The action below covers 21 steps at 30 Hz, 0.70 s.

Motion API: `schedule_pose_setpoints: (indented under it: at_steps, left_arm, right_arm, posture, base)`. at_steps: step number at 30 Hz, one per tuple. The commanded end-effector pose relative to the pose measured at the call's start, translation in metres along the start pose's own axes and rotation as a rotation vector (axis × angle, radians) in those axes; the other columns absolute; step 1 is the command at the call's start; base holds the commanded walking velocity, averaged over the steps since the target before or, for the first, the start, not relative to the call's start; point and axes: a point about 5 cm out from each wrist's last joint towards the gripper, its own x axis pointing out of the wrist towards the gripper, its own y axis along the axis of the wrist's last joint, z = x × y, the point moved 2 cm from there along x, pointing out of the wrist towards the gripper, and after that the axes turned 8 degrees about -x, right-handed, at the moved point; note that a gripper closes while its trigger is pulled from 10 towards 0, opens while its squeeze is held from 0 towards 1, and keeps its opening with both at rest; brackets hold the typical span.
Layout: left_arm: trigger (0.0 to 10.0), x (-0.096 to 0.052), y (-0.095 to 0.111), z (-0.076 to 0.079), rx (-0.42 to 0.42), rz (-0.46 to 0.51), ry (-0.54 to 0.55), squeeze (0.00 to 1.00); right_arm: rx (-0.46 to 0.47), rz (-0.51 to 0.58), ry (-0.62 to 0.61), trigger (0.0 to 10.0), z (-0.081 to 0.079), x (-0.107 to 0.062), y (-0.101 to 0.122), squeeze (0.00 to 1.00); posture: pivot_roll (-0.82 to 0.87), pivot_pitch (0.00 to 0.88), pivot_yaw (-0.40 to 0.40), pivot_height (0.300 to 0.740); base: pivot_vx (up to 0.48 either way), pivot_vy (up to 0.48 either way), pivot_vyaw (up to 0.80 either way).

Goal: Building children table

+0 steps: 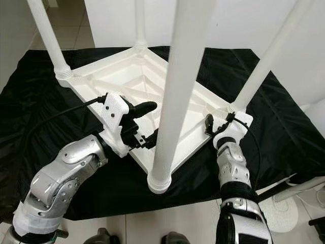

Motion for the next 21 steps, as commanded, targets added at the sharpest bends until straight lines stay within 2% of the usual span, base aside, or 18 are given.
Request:
schedule_pose_setpoints:
  at_steps: [1, 5, 8, 14, 21]
  left_arm:
    - [10.0, 0.002, 0.008, 0.019, 0.005, 0.013, -0.157, 0.0]
    - [10.0, 0.003, 0.009, 0.019, -0.009, 0.016, -0.153, 0.0]
    - [10.0, 0.004, 0.01, 0.02, -0.034, 0.016, -0.146, 0.0]
    - [10.0, 0.003, 0.012, 0.019, -0.029, 0.011, -0.134, 0.0]
    - [10.0, 0.002, 0.014, 0.019, -0.034, 0.007, -0.128, 0.0]
  right_arm:
    - [-0.003, -0.032, 0.089, 10.0, -0.017, 0.003, -0.007, 0.0]
    - [-0.004, -0.039, 0.115, 10.0, -0.02, 0.007, -0.007, 0.0]
    - [-0.024, -0.019, 0.157, 10.0, -0.03, 0.015, -0.001, 0.0]
    - [-0.052, 0.01, 0.204, 10.0, -0.044, 0.024, 0.008, 0.0]
    - [-0.056, 0.049, 0.202, 10.0, -0.049, 0.029, 0.018, 0.0]
  posture:
    - [-0.1, 0.028, -0.008, 0.74]
    - [-0.1, 0.029, -0.007, 0.74]
    - [-0.1, 0.031, -0.002, 0.74]
    - [-0.1, 0.039, 0.005, 0.74]
    - [-0.09, 0.043, 0.012, 0.74]
  base:
    - [0.0, 0.0, 0.0]
    - [0.0, 0.0, 0.0]
    - [0.0, 0.0, 0.0]
    - [0.0, 0.0, 0.0]
    - [0.0, 0.0, 0.0]
